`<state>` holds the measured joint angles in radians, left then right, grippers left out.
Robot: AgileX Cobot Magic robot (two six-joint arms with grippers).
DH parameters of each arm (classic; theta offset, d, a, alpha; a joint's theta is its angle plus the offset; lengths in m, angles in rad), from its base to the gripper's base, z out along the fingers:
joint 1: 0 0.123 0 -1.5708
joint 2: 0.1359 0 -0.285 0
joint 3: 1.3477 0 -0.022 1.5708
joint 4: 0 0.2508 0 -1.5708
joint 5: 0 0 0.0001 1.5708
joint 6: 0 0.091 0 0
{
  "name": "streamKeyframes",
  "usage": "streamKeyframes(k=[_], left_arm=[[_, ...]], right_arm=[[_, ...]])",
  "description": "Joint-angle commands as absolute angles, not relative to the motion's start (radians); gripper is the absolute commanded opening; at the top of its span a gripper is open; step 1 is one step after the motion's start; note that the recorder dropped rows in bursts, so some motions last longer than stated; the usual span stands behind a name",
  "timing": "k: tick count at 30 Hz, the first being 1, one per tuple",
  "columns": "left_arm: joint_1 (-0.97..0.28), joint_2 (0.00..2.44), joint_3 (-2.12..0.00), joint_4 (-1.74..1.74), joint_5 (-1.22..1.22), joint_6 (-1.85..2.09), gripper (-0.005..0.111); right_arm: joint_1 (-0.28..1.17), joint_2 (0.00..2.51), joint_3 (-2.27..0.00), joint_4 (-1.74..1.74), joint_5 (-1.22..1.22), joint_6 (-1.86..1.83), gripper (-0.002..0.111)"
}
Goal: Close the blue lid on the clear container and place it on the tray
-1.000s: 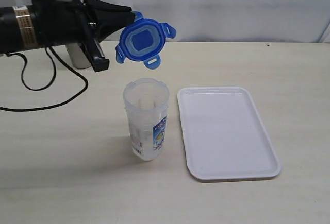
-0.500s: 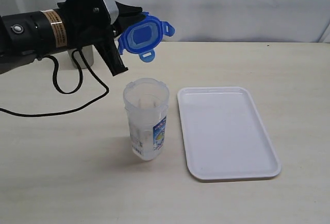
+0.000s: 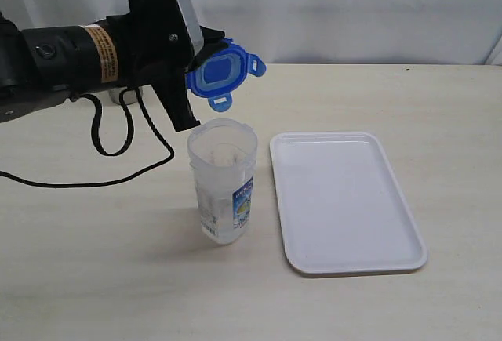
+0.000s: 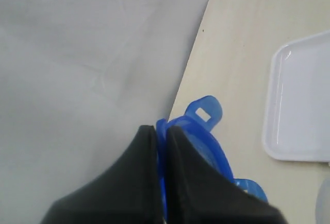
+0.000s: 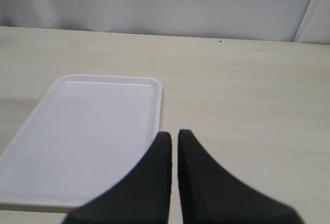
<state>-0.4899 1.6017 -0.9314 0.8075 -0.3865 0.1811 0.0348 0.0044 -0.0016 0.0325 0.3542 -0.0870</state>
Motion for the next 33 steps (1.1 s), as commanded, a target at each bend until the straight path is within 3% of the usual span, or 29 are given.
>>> streamKeyframes(k=[1,17,33], left_arm=[[-0.513,1.569,-0.93,0.799,-0.372,0.201,0.0],[-0.631,1.477,-0.93,0.799,-0.145,0.242,0.0],[-0.653,1.477,-0.93,0.803,-0.14,0.306,0.0]], right_arm=[[0.037,0.0,0.0,0.036,0.341,-0.09,0.005],[0.037,0.0,0.0,0.036,0.341,-0.09,0.005],[0.037,0.0,0.0,0.036,0.341,-0.09,0.005]])
